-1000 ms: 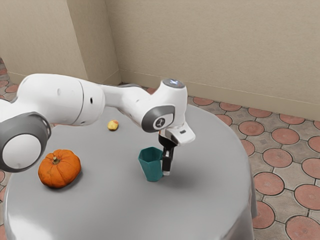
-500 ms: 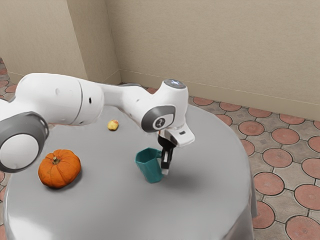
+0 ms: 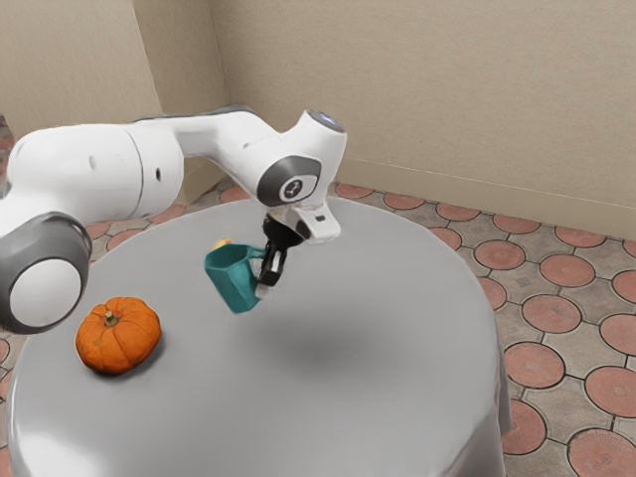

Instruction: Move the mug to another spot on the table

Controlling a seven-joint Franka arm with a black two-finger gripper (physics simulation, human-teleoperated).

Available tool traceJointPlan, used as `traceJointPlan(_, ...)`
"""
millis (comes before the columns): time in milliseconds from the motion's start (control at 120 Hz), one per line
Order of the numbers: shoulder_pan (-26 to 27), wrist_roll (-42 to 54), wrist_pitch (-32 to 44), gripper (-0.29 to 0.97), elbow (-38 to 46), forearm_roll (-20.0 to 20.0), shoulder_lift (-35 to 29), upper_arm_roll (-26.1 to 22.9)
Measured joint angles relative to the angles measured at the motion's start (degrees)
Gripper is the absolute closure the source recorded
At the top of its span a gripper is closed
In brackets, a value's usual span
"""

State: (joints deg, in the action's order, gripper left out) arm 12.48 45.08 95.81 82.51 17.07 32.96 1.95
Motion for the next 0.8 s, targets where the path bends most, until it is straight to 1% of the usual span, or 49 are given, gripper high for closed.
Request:
traceJointPlan(183,-2.2,0.5,-2.1,0.79,-6.0,0.5,5.4,1.1)
traceJointPlan(417,-4.7,1.3,-3.0,0.79,-10.8,0.6,9.3,1.2)
traceJointPlan(800,-5.1,2.5,-3.4,0.79,-19.3,0.4,16.8,0.8)
